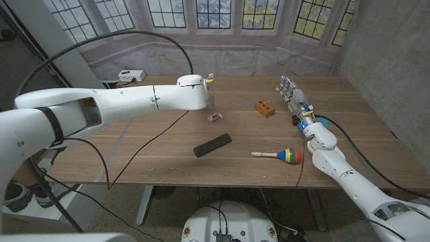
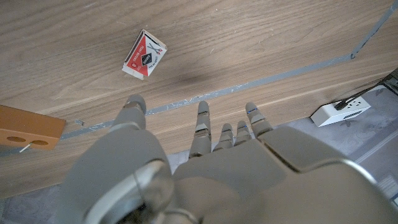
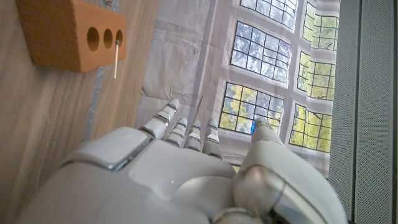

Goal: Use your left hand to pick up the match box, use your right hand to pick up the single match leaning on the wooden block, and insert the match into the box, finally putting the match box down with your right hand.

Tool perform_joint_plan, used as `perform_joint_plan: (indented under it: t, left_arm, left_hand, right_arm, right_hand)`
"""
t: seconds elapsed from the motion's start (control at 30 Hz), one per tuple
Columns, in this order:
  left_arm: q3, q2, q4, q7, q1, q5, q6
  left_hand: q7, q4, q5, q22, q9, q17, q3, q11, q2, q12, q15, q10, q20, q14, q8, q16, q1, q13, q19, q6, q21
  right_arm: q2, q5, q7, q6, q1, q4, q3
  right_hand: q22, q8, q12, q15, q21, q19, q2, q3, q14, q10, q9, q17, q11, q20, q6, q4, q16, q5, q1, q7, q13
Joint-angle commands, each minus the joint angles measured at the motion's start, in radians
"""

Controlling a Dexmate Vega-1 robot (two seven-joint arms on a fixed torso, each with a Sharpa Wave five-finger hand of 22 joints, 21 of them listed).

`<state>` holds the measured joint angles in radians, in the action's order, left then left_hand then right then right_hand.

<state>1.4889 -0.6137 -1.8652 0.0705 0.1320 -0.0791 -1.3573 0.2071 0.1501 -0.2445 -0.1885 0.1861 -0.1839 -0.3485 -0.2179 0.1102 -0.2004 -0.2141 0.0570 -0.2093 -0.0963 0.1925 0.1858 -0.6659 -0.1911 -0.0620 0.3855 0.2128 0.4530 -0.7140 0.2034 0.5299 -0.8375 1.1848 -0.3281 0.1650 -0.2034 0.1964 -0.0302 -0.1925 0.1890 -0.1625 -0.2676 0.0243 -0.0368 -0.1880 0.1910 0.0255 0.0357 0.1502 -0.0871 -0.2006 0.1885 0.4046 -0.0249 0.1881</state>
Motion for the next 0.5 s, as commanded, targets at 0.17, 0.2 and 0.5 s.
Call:
perform_joint_plan:
  t: [0.17, 0.2, 0.5]
  left_arm:
    - [0.098, 0.062, 0.084, 0.029, 0.046, 0.016, 0.009]
    - [0.106, 0.066, 0.09, 0.031, 0.05, 0.018, 0.01]
    - [0.137, 0.09, 0.129, 0.041, 0.055, 0.03, 0.027]
  left_hand:
    - [0.004, 0.002, -0.005, -0.006, 0.003, -0.003, 0.003, -0.003, 0.013, -0.003, -0.004, 0.002, -0.001, 0.002, 0.001, 0.003, -0.009, -0.001, 0.006, -0.006, 0.004]
    - [0.004, 0.002, -0.005, -0.006, 0.003, -0.003, 0.003, -0.003, 0.013, -0.003, -0.004, 0.002, -0.001, 0.002, 0.001, 0.003, -0.01, -0.001, 0.006, -0.006, 0.004]
    - [0.004, 0.0, -0.005, -0.006, 0.003, -0.003, 0.006, -0.003, 0.019, -0.002, -0.004, 0.006, -0.001, -0.002, 0.0, 0.003, -0.011, -0.001, 0.008, -0.011, 0.005]
  right_arm:
    - [-0.037, -0.022, 0.035, 0.066, 0.005, -0.052, 0.01]
    - [-0.039, -0.024, 0.036, 0.068, 0.004, -0.053, 0.011]
    - [-0.043, -0.033, 0.041, 0.085, -0.007, -0.055, 0.019]
  right_hand:
    - [0.004, -0.002, 0.0, -0.014, -0.001, 0.006, 0.001, -0.005, -0.01, -0.008, -0.004, 0.002, 0.004, 0.035, 0.008, -0.005, -0.005, -0.004, 0.008, 0.0, 0.004]
    - [0.004, -0.002, 0.001, -0.014, -0.001, 0.006, 0.001, -0.005, -0.01, -0.009, -0.004, 0.002, 0.004, 0.036, 0.008, -0.006, -0.005, -0.004, 0.008, 0.001, 0.004]
    - [0.004, -0.001, 0.001, -0.014, -0.001, 0.007, 0.0, -0.007, -0.009, -0.009, -0.004, 0.002, 0.004, 0.036, 0.01, -0.007, -0.005, -0.004, 0.009, 0.0, 0.004]
